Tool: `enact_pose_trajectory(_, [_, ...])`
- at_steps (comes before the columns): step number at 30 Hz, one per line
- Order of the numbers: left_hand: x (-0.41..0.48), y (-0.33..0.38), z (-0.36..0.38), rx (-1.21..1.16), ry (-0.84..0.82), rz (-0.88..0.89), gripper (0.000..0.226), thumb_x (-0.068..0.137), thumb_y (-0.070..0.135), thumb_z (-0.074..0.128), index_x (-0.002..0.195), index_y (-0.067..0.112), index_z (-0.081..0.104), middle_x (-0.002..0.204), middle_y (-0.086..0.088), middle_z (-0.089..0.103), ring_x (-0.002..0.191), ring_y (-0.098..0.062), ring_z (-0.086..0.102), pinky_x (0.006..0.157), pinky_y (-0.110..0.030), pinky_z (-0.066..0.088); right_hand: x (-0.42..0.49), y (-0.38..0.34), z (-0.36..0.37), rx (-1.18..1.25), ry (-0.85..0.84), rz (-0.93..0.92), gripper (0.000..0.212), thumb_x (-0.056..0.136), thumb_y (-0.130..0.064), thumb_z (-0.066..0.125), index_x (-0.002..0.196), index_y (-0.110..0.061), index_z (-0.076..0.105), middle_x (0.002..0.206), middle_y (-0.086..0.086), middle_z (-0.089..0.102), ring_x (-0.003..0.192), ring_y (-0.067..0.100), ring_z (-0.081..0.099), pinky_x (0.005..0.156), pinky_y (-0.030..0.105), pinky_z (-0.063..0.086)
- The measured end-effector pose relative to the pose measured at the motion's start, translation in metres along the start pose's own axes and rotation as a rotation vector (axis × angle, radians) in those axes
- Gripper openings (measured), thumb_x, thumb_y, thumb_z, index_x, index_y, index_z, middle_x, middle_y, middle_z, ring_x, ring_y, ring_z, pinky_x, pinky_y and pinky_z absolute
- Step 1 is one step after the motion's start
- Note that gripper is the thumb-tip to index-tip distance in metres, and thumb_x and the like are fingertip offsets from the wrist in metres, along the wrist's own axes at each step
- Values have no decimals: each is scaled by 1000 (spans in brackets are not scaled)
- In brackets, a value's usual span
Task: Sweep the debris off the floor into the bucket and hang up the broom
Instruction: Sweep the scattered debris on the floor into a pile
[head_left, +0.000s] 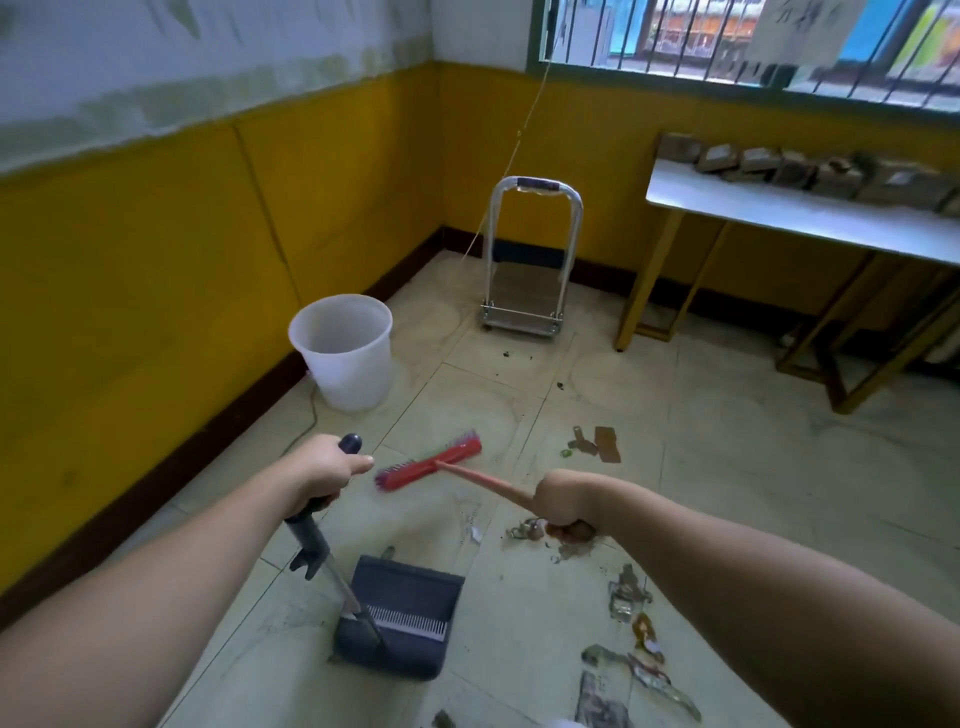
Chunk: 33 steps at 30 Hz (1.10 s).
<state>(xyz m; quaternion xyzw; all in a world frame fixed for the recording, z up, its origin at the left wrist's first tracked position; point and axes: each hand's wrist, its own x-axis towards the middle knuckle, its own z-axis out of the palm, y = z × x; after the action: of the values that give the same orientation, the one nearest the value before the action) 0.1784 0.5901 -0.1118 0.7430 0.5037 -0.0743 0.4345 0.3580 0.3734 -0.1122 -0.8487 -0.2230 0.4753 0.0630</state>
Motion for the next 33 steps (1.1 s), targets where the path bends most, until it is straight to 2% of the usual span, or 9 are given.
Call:
enact_pose_trajectory(3, [-15, -16, -1, -9, 24, -21, 28, 91, 32, 60, 92, 5, 54, 63, -8, 45, 52, -18, 41, 51, -27, 35, 16, -7, 22, -61, -32, 21, 25, 100, -28, 42, 92, -6, 50, 62, 5, 48, 27, 9, 38, 33, 15, 36])
enact_pose_trajectory(6, [-33, -25, 1, -21, 52, -50, 25, 92, 30, 59, 85, 7, 52, 60, -7, 43, 49, -17, 38, 48, -25, 33, 20, -20, 43, -90, -76, -4, 27, 101, -26, 41, 108, -2, 51, 65, 6, 48, 36, 11, 38, 35, 16, 36])
enact_pose_trajectory(9, [-50, -36, 5, -35, 73, -92, 26, 93, 29, 59, 82, 8, 49, 58, -6, 41, 46, -16, 37, 45, -25, 32, 18, -23, 64, -131, -131, -71, 27, 102, -17, 36, 76, -15, 40, 73, 10, 48, 48, 13, 37, 47, 21, 37])
enact_pose_trajectory(12, [-69, -53, 16, -59, 93, -144, 25, 92, 30, 59, 81, 9, 49, 62, -8, 42, 48, -18, 38, 48, -27, 34, 22, -11, 80, -206, -167, -36, 9, 99, -9, 36, 96, -7, 44, 67, 10, 47, 48, 14, 40, 52, 22, 39])
enact_pose_trajectory(14, [-82, -63, 24, -78, 111, -160, 24, 92, 29, 59, 80, 11, 48, 65, -9, 42, 50, -18, 38, 51, -27, 33, 16, -1, 87, -245, -197, -11, 29, 99, -6, 33, 128, -3, 39, 68, 11, 44, 50, 13, 39, 54, 22, 38])
enact_pose_trajectory(16, [-95, -71, 31, -84, 126, -167, 24, 92, 28, 59, 78, 12, 48, 64, -8, 42, 51, -18, 37, 52, -27, 32, 11, 12, 89, -293, -221, -30, 50, 101, -8, 31, 148, -13, 15, 70, 12, 43, 51, 12, 37, 52, 21, 36])
enact_pose_trajectory(23, [-130, -83, 35, -54, 136, -173, 24, 92, 29, 59, 80, 11, 49, 62, -5, 41, 47, -16, 36, 45, -23, 32, -35, 26, 90, -377, -190, -23, 52, 102, -6, 28, 151, -9, 7, 69, 11, 31, 53, 9, 33, 49, 21, 34])
enact_pose_trajectory(29, [-149, -112, 16, -57, 113, -183, 24, 91, 31, 59, 85, 10, 51, 59, -6, 44, 48, -17, 39, 51, -28, 36, -71, 28, 117, -359, -193, -52, 47, 102, -2, 26, 148, -9, 18, 68, 8, 28, 53, 9, 35, 51, 23, 36])
enact_pose_trajectory(33, [-163, -141, 3, -22, 69, -152, 26, 92, 32, 58, 87, 8, 50, 63, -8, 45, 50, -19, 40, 54, -30, 37, -93, 10, 151, -298, -176, -83, 43, 103, -8, 22, 146, -11, 23, 69, 11, 41, 48, 11, 34, 47, 21, 33])
